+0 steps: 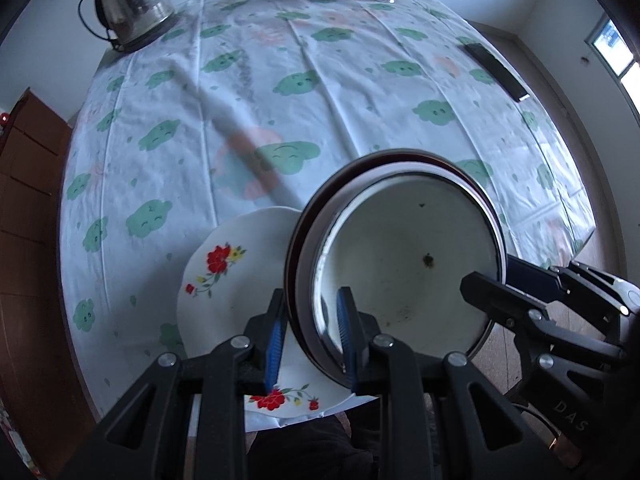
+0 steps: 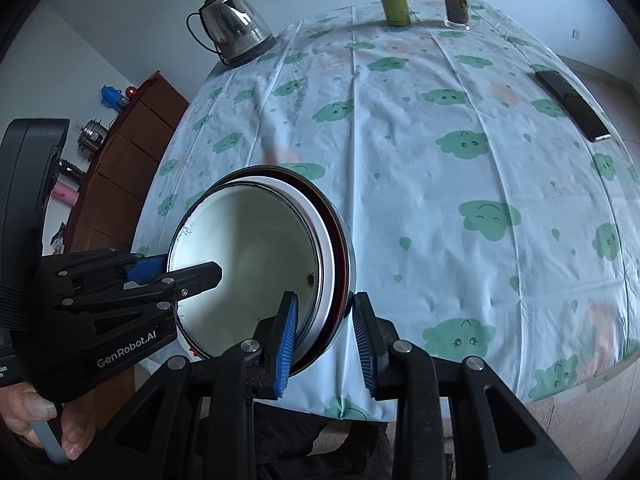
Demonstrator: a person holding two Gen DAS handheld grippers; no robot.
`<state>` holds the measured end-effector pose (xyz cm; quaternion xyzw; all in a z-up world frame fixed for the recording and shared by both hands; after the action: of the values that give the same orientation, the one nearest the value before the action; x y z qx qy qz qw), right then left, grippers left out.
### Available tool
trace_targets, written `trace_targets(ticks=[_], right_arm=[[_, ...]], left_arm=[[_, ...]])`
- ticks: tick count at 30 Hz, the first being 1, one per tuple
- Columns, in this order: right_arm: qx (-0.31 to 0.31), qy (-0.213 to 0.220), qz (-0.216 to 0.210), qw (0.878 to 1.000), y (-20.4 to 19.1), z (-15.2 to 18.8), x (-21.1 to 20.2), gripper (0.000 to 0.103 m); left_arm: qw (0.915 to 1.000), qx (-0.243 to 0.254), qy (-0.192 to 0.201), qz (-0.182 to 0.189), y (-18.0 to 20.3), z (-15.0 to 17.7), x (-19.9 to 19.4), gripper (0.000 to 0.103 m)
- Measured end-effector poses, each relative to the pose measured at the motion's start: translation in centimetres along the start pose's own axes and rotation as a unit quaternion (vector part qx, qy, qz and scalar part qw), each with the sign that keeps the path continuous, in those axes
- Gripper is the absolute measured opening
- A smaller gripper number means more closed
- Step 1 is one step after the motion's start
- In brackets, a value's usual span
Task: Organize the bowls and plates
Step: 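Lift the bowl stack and carry it over the red-flower plate stack, then lower the bowl stack onto the plates and open both grippers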
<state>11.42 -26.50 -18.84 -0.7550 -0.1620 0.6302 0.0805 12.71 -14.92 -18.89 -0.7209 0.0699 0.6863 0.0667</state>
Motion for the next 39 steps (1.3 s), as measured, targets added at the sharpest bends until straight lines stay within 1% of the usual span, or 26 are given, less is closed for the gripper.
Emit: trace_targets(ticks=[12,24,39], right_arm=[[-0.043,-0.017,-0.014,0.999,-2.8,-0.7,1.2,0.031],[-0.080,-0.035,-0.025,0.996,-5.6,-0.8,2.7,0.031],[-0.099,-0.060,-0.027,0.993,-7.2,-0.2,4.4,0.031]], left_arm=[[0.9990,-0.045,-0.004,-0.006,-3.0,1.1,0.1,0.022],[0.9960,-0.088,-0.013,-0.009,-5.9,2.9,0.6,0.022],[0.9938,-0.107,-0.030,-0.010,-7.5,4.2,1.7,0.022]])
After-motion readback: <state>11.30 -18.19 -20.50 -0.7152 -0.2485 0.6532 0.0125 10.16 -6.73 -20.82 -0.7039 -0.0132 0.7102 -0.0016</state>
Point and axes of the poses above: each gripper's, at about its wrist camera, not at the fingertips, and x roughly the way its jaws point, y to its right, z to its underside, the point moved 6 cm from there along x, roughly the way its jaws point, and after that the axes turned 9 degrees about -y, right-handed, at the moved point
